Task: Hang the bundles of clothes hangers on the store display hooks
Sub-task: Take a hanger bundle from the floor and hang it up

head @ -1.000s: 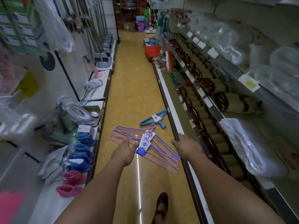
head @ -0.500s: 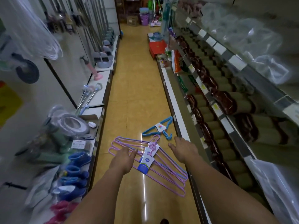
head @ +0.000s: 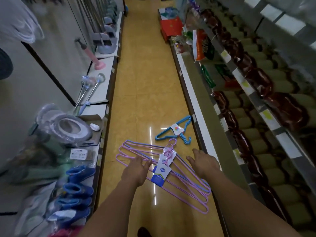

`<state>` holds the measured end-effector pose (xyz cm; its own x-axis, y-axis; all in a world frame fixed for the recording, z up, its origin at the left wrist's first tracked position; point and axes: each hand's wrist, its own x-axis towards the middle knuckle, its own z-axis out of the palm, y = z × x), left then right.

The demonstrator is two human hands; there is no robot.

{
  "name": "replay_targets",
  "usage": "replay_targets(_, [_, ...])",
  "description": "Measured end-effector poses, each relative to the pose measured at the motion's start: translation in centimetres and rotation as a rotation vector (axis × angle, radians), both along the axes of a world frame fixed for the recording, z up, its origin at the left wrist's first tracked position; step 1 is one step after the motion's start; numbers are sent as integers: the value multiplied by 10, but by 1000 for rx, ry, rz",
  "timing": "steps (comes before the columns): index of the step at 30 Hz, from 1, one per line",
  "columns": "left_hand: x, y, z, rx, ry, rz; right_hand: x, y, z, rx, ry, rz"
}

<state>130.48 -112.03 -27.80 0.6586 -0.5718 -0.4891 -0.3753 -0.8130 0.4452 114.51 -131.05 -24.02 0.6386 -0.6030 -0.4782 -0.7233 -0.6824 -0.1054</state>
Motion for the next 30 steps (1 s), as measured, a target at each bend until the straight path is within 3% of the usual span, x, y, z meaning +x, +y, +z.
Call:
replay_targets(7, [31,-15,-105,72,22,-14,35,-17,-100,54,40,-14])
replay_targets(20, [64,-86,-385,113,37,-52,72,-72,-392,69,104,-22])
replay_targets(26, [70,-115,-491,114,41,-115,81,-77,-490,118,96,35])
replay_targets(30, [71,-135,-537,90,21,-169,86,-79,-555,183,60,-102])
